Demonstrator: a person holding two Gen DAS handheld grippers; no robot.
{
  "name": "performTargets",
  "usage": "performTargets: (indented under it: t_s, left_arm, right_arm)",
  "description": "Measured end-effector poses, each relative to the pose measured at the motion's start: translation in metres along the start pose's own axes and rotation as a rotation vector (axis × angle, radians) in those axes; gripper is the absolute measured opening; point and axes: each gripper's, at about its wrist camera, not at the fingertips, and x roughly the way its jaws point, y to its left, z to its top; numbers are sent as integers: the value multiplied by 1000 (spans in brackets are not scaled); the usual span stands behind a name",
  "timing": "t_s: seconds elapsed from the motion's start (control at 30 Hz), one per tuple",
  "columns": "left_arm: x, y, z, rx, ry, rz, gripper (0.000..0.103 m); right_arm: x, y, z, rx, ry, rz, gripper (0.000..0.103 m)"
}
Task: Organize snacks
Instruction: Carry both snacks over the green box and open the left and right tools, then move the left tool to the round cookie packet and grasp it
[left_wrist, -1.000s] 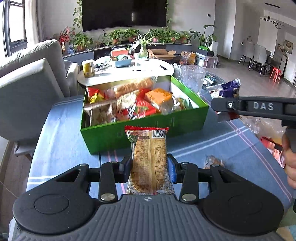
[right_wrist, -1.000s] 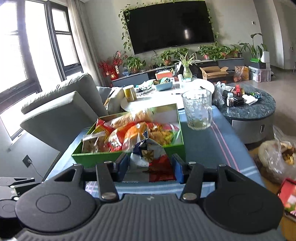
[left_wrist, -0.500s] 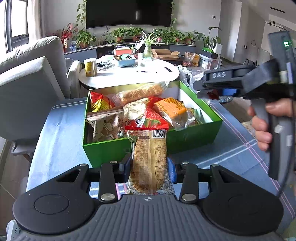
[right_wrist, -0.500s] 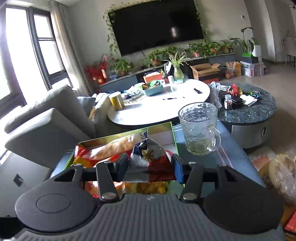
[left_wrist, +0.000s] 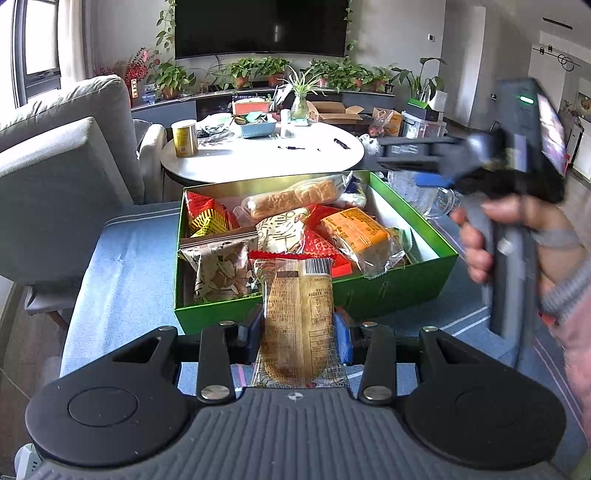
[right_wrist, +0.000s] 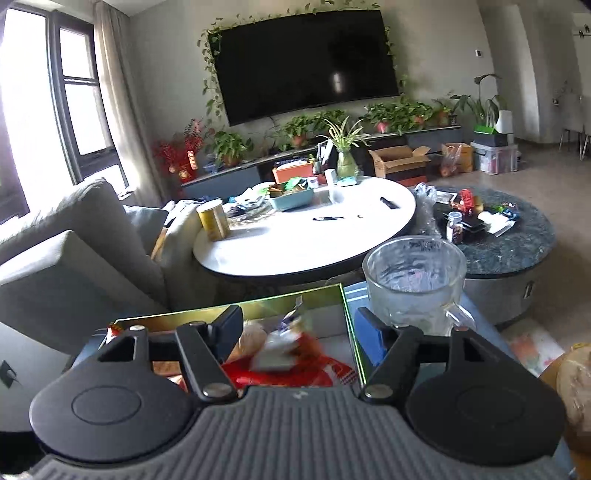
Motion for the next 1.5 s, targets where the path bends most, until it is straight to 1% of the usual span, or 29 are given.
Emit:
performTargets:
  t_s: [0.1, 0.2, 0.4, 0.5, 0.57, 0.73, 0.9, 0.97, 1.03, 1.07, 1.13, 1.2, 1.27, 1.37, 1.5]
  left_arm:
    - [1, -2, 1, -5, -1, -3, 37]
    - [0, -8, 6, 9, -11, -4, 37]
    - [8, -23, 31, 28, -32, -28, 37]
    - [19, -31, 45, 32, -35, -35, 37]
    - [30, -34, 56, 19, -36, -23, 37]
    - [57, -42, 77, -45, 14, -62, 37]
    - [77, -68, 92, -19, -9, -25, 37]
    - [88, -75, 99, -32, -11, -49, 37]
    - [100, -78, 106, -61, -2, -87, 41]
    - [104, -78, 107, -71, 6, -89, 43]
    - [109, -77, 105, -69, 10, -56, 51]
    - [110, -73, 98, -58, 12, -30, 56]
    - [107, -65, 91, -76, 21, -29, 56]
    - [97, -53, 79, -103, 33, -51, 56]
    - [74, -46, 62, -71, 9, -57, 56]
  right_arm:
    - [-15, -7, -5, 37, 11, 32, 80]
    - [-30, -13, -9, 37, 17, 46, 80]
    - [-52, -23, -15, 58, 40, 52, 80]
    - [-59, -30, -19, 70, 43, 46, 80]
    - [-64, -36, -23, 74, 51, 43, 80]
    - [-72, -47, -34, 65, 74, 34, 80]
    - [-79, -49, -46, 0, 93, 49, 80]
    - [-82, -46, -49, -27, 97, 61, 80]
    - [-83, -45, -51, -37, 104, 75, 80]
    - [-84, -45, -53, -39, 108, 84, 80]
    - [-85, -44, -55, -43, 114, 99, 80]
    - [-89, -45, -57, -45, 113, 108, 80]
    - [-90, -45, -58, -49, 114, 118, 80]
    - [-92, -46, -62, -62, 120, 118, 80]
    - [-92, -47, -65, -66, 131, 112, 80]
